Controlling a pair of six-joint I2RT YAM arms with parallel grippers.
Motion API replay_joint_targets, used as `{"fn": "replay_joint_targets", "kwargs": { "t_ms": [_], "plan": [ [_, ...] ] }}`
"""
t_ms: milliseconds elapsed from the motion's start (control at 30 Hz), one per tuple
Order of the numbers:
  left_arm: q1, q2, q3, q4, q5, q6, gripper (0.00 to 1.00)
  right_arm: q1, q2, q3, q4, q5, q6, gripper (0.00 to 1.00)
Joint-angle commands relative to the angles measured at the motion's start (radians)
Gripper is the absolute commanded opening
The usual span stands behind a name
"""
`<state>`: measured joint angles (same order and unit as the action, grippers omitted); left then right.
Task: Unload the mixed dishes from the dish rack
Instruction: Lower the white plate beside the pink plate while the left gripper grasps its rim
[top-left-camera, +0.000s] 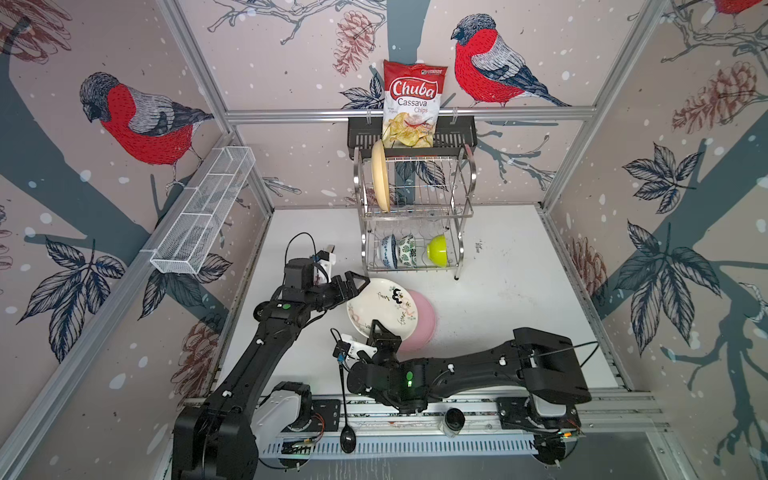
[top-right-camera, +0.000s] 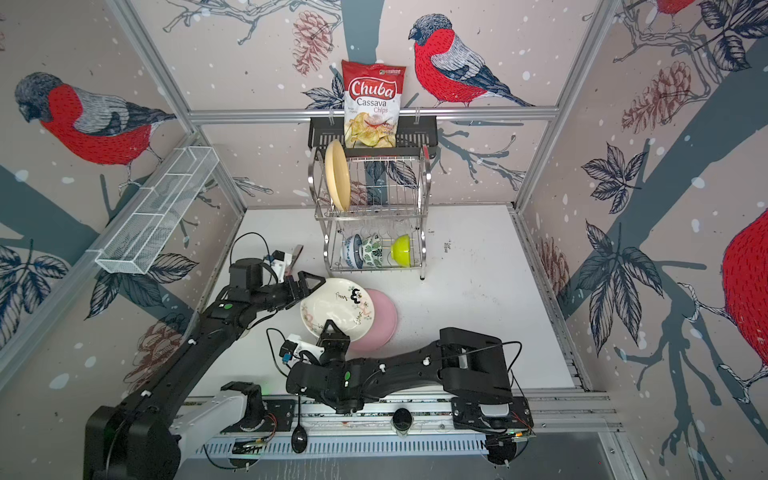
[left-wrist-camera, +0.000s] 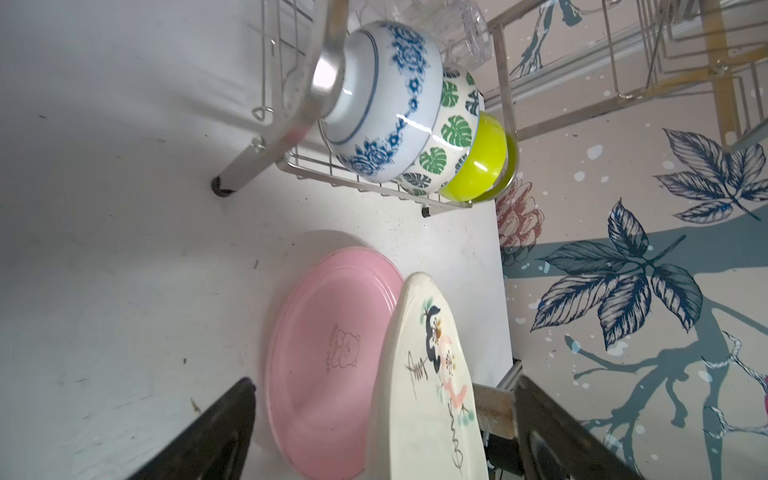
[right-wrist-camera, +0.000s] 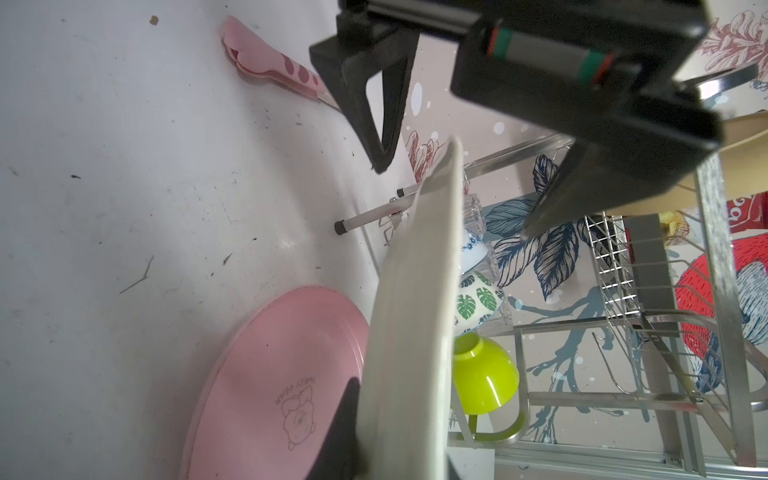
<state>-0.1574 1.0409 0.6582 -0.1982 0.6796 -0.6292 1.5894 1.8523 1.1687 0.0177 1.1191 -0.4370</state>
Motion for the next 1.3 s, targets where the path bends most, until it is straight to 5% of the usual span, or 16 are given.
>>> {"fn": "replay_joint_targets", "kwargs": {
  "t_ms": [0,233,467,600,833,1000,1267],
  "plan": [
    [-0.044,0.016,0.005,0.075,0.001,0.004,0.88,0.001,-0.006,0.006,0.121,0.079,-0.073,0.00],
    [-0.079,0.047,0.018,0.081,-0.005,0.013,0.59,-0.011,0.019,0.008,0.185,0.085,-0.135,0.00],
    [-0.080,0.043,-0.011,0.138,0.023,-0.022,0.14,-0.017,0.019,0.011,0.218,0.085,-0.126,0.00],
    [-0.081,0.039,-0.017,0.164,0.031,-0.036,0.00,-0.025,0.021,0.011,0.218,0.085,-0.109,0.00],
    [-0.083,0.022,-0.034,0.213,0.062,-0.076,0.00,-0.048,0.015,-0.010,0.203,0.070,-0.036,0.02],
    [-0.086,0.007,-0.058,0.277,0.091,-0.120,0.00,-0.083,-0.017,-0.019,0.103,-0.045,0.138,0.33],
    [-0.091,-0.004,-0.081,0.349,0.128,-0.173,0.00,-0.112,-0.088,-0.077,0.112,-0.149,0.265,0.49]
  ]
}}
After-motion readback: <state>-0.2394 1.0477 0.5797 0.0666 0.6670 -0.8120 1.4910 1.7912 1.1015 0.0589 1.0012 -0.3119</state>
